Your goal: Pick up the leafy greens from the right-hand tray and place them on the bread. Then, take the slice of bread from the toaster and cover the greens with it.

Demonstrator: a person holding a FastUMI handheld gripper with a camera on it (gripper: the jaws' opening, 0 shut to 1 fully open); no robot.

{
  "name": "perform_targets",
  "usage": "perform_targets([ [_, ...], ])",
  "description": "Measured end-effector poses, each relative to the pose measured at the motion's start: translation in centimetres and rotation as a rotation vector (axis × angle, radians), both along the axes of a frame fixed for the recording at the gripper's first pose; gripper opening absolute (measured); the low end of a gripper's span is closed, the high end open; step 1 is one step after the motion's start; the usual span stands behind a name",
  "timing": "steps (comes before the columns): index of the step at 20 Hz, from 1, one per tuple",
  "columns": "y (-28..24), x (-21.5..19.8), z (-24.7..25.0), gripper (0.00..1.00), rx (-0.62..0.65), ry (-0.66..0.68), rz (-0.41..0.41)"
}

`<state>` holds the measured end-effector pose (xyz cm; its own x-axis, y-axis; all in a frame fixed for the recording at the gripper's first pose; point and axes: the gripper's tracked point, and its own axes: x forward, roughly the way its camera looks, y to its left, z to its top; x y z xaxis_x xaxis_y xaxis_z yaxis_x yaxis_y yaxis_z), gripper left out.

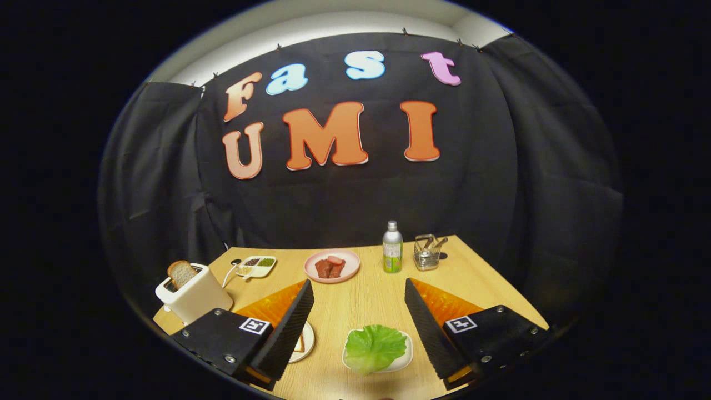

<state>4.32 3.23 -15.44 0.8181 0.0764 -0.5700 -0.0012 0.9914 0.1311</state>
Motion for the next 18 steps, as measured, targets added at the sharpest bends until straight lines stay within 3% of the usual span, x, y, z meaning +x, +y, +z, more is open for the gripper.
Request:
perform_targets([
  [5,0.3,-0.8,-7.4,0.98,0.068,0.275,-0.001],
  [9,0.3,-1.3,-11.4,0.97,0.077,0.399,-0.012],
  [18,1.8,-4.1,-18.6,0.96,0.059,0.655,0.071],
])
